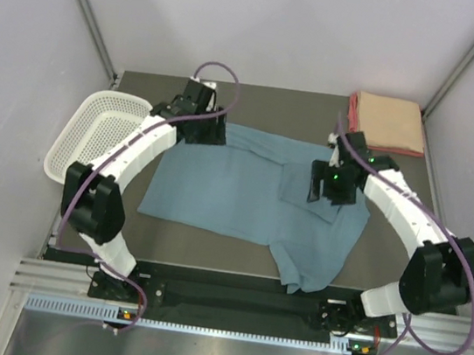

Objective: Fold and stack the t-shirts
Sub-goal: Fold the tshirt

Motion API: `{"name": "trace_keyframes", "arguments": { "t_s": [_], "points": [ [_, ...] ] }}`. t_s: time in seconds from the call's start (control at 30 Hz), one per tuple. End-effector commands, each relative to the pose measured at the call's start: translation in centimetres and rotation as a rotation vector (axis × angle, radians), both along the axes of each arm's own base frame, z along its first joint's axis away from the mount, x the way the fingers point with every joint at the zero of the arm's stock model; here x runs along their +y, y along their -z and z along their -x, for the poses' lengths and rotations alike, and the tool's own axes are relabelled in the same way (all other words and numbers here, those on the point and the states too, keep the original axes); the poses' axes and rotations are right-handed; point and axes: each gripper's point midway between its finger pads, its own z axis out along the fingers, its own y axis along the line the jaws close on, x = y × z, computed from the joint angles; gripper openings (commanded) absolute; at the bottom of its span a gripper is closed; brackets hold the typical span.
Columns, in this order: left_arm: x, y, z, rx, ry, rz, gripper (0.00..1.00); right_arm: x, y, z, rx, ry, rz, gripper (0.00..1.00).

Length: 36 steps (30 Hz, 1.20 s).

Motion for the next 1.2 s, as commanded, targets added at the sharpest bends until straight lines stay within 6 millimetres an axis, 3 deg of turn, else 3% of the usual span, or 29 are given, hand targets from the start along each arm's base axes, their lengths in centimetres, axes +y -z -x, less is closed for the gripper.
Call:
{"name": "trace_keyframes", "arguments": {
  "t_s": [0.0,0.07,0.1,0.2,0.37,0.47,0.63,0.77,0.93,1.13,1.17],
  "points": [
    [-2.2,2.3,6.5,0.134,0.036,0.076,0.68,4.8,1.0,5.3,0.062,-0.126,-0.178,0.71],
    [-2.1,3.4,9.5,0.173,0.036,0.09,0.68,7.3,2.0,9.2,0.122,-0.233,-0.211,0.68],
    [-2.2,3.7,10.4,0.189,0.025,0.101,0.68,7.4,3.4,11.1,0.159,-0.24,-0.199,0.68],
    [-1.0,4.1,12.8,0.208,-0.017,0.107,0.68,8.0,4.6,15.0,0.174,-0.32,-0.173,0.67],
    [0.8,4.1,15.1,0.24,-0.075,0.082,0.68,7.0,6.7,18.8,0.227,-0.356,-0.154,0.67],
    [1.2,4.2,15.8,0.263,-0.105,0.085,0.68,7.0,7.4,20.0,0.258,-0.377,-0.169,0.66],
    [1.5,3.9,16.3,0.259,-0.128,0.094,0.68,8.2,6.9,19.6,0.244,-0.394,-0.209,0.42],
    [2.3,3.3,16.0,0.239,-0.149,0.069,0.68,9.6,6.1,17.8,0.215,-0.398,-0.201,0.19],
    [3.3,2.5,15.4,0.228,-0.154,0.042,0.68,10.5,5.2,14.0,0.146,-0.381,-0.108,0.14],
    [3.7,2.0,14.7,0.217,-0.129,0.023,0.68,14.4,4.3,9.0,0.084,-0.415,-0.085,0.16],
    [3.9,1.9,14.5,0.216,-0.126,0.017,0.68,14.7,5.2,8.6,0.107,-0.42,-0.064,0.17]
  ]
}}
